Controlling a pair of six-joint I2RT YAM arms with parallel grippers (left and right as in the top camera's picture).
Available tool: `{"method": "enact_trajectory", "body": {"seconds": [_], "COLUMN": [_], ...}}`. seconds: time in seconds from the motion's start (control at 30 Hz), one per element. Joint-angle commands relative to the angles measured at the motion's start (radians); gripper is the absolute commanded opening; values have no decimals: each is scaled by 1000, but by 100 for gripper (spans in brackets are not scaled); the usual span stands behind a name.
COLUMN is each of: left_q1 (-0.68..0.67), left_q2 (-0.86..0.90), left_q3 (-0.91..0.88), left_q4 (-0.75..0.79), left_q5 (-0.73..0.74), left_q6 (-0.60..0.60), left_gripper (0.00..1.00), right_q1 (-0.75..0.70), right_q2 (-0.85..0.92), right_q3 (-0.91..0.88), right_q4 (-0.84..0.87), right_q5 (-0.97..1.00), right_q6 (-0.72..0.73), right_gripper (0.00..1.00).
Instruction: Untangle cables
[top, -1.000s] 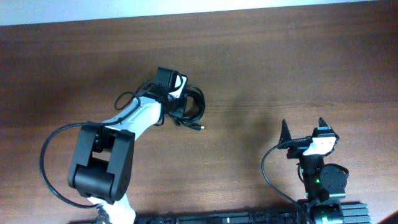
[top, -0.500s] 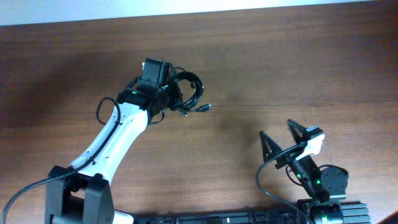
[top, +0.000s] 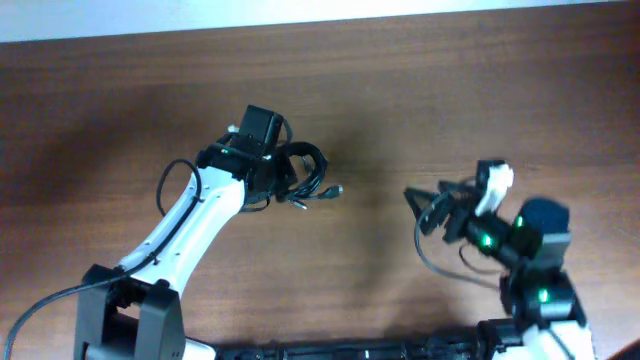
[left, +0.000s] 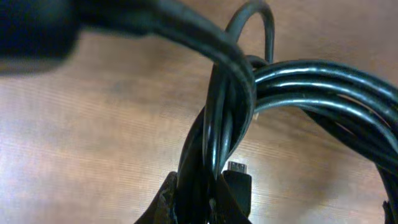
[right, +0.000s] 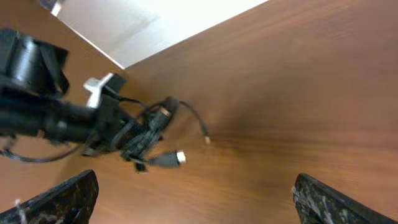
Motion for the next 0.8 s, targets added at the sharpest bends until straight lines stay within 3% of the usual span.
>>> {"method": "enact_trajectory", "body": {"seconds": [0.0,0.07,0.2,0.3,0.37,0.5,0.53,0.6,0.63,0.67,0.77], "left_q1": [1,1,1,0,-14,-72,-80,-98,-97,-97,-97], "left_q2": [-49,-108,-138,-138,-138,-138,-138,-138,-138,-140,-158], "left_q3": [10,10,10,10,10,10,10,10,10,10,10], "left_q4": [74,135,150,146,131,132,133,131,124,116,98], "left_q5": [-8,-14,-14,-34,-139,-233,-233,-232,-232,-232,-179], "left_q6": [344,410,331,293,293,293,292,251,203,150,51], "left_gripper": [0,0,0,0,0,0,0,0,0,0,0], "right_q1": [5,16,133,269,333,477,494,542,549,547,533], "right_q2": [262,490,769,865,869,869,869,869,869,869,869], "right_q3": [134,147,147,147,147,147,147,147,147,147,147], "right_q4": [151,413,615,790,895,927,927,927,926,923,888], "right_q5": [-332,-495,-397,-279,-169,115,148,225,237,238,275], "right_q6": [53,324,553,671,692,768,774,774,774,773,773], "right_gripper": [98,98,99,99,99,99,96,71,52,44,36]}}
